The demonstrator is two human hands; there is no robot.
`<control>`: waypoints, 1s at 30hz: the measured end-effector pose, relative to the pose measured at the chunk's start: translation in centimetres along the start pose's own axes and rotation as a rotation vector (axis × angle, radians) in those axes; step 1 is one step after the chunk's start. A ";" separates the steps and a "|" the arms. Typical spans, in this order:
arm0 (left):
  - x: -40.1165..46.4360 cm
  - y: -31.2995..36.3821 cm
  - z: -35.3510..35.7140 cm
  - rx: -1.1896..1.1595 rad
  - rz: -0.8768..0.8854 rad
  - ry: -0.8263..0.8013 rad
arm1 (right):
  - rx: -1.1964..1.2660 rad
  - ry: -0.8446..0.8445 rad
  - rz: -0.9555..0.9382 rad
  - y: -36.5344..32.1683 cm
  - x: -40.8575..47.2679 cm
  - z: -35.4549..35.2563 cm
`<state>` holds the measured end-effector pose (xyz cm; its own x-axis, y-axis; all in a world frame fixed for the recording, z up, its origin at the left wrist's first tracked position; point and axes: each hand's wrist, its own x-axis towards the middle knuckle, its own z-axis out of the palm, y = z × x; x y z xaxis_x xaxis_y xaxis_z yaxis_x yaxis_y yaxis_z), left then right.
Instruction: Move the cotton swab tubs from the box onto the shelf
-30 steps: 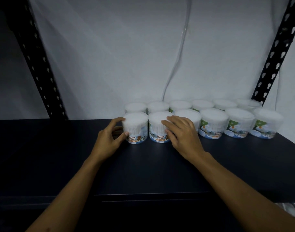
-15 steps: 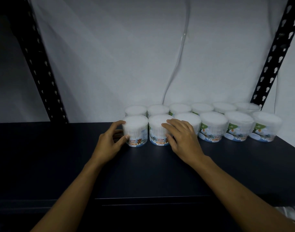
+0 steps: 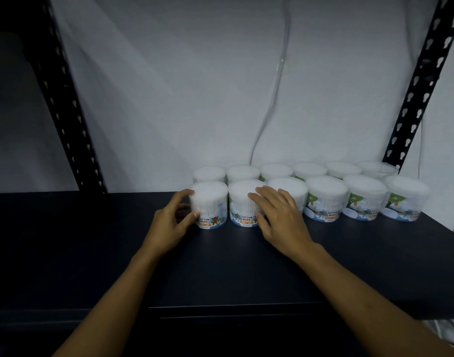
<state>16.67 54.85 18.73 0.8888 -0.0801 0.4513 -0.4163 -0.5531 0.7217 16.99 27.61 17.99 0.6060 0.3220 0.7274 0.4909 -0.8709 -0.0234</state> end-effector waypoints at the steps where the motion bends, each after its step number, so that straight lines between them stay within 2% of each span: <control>1: 0.0 0.1 0.0 0.001 0.000 -0.002 | 0.005 0.012 -0.002 -0.1 0.0 -0.1; 5: -0.2 0.4 -0.1 -0.006 -0.022 0.020 | -0.002 0.051 0.057 -0.3 -0.1 -1.0; 8: -0.5 0.1 -0.4 -0.037 -0.093 0.108 | 0.006 0.003 0.098 0.0 -0.7 -1.4; 11: -1.1 0.1 -0.9 0.030 -0.174 0.157 | -0.027 -0.009 0.160 0.0 -1.4 -2.1; 15: -2.5 0.8 -1.0 0.159 -0.195 0.097 | -0.057 0.002 0.254 -0.4 -2.5 -3.3; 18: -3.9 1.6 -0.9 0.346 -0.152 -0.018 | -0.052 -0.016 0.275 -1.2 -3.8 -4.4; 21: -5.4 2.7 -0.6 0.511 -0.101 -0.102 | -0.010 -0.132 0.301 -2.0 -5.4 -5.6; 27: -9.7 5.3 -0.7 0.625 -0.061 -0.211 | 0.018 -0.534 0.376 -3.2 -8.5 -8.8; 30: -12.5 6.0 -0.4 0.772 -0.069 -0.264 | -0.031 -0.587 0.347 -4.1 -10.8 -10.4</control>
<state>2.98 52.85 17.59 0.9636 -0.1639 0.2114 -0.1950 -0.9714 0.1356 1.94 23.82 17.40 0.9685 0.1629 0.1886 0.1943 -0.9675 -0.1620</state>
